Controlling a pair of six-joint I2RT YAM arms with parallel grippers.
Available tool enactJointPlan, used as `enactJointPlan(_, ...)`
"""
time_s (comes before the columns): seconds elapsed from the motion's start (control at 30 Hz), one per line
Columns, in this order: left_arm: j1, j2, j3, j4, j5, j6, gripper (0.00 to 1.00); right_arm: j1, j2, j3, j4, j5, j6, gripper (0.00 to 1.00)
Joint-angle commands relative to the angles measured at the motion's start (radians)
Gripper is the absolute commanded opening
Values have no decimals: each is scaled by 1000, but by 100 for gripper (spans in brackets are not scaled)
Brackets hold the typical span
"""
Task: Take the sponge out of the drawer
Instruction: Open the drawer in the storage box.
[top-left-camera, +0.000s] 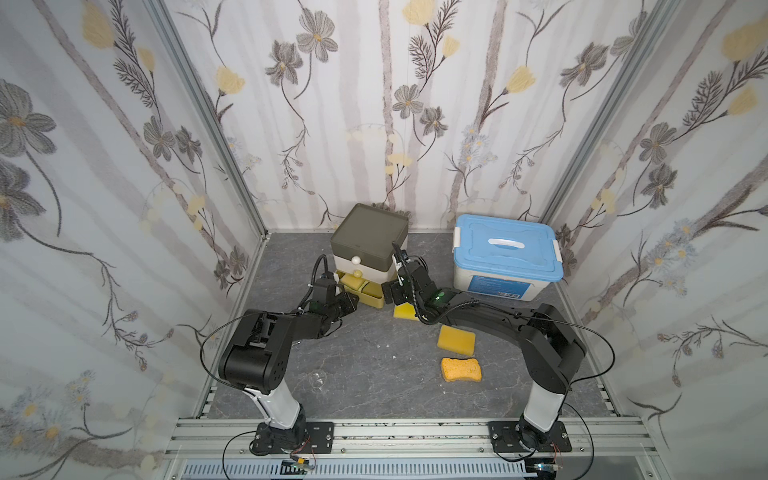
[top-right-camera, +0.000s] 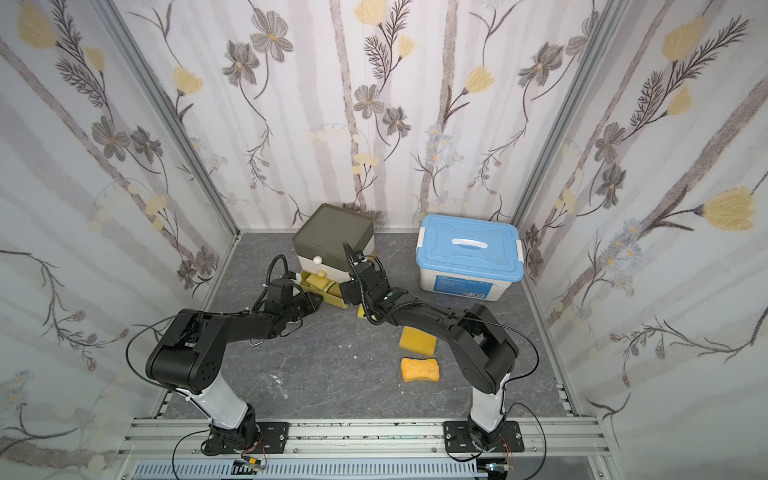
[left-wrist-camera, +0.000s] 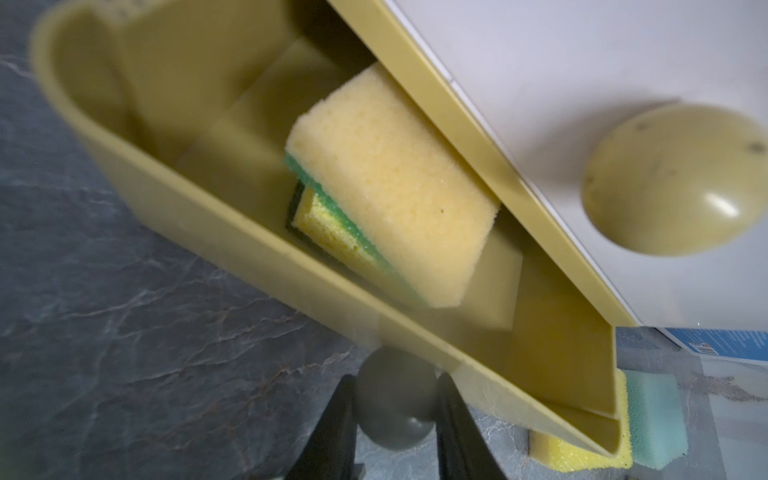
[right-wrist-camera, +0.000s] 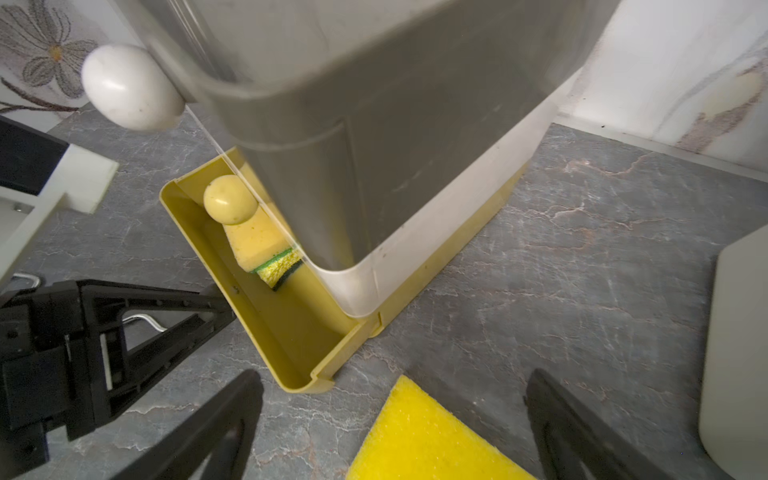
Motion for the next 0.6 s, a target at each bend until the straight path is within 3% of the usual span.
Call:
enactJointPlan(0.0,0,-6,-6,-27,-33,15,26,-1,51,48,55,-50,2,100)
enactJointPlan(0.57,4,0,-11,-49,-46,26,26,-55,195,184,34,-27,106,100)
